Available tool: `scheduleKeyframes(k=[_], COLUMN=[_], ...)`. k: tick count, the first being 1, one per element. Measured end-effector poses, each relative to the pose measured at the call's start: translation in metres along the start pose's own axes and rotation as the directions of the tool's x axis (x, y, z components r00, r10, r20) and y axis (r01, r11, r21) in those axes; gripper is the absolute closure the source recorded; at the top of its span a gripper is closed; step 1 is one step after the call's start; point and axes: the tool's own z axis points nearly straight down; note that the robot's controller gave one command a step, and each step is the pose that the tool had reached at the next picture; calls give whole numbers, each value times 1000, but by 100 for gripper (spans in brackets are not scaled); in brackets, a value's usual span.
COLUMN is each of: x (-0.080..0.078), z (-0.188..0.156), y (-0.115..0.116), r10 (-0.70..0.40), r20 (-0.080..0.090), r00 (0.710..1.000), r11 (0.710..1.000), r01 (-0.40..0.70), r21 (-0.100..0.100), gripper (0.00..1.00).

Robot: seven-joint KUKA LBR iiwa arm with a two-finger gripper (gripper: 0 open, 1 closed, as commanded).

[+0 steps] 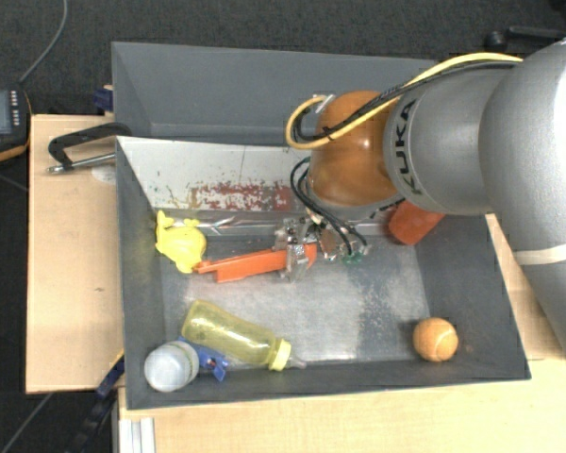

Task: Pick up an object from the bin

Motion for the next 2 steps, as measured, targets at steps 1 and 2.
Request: scheduleKeyframes(k=[1,2], x=[-4,0], z=[-16,-71], y=[-13,-9], r10=[-9,47], r20=[5,3], r00=[1000,999], r11=[1000,999], r01=[9,-47], r21=[-1,-1], gripper=[100,100])
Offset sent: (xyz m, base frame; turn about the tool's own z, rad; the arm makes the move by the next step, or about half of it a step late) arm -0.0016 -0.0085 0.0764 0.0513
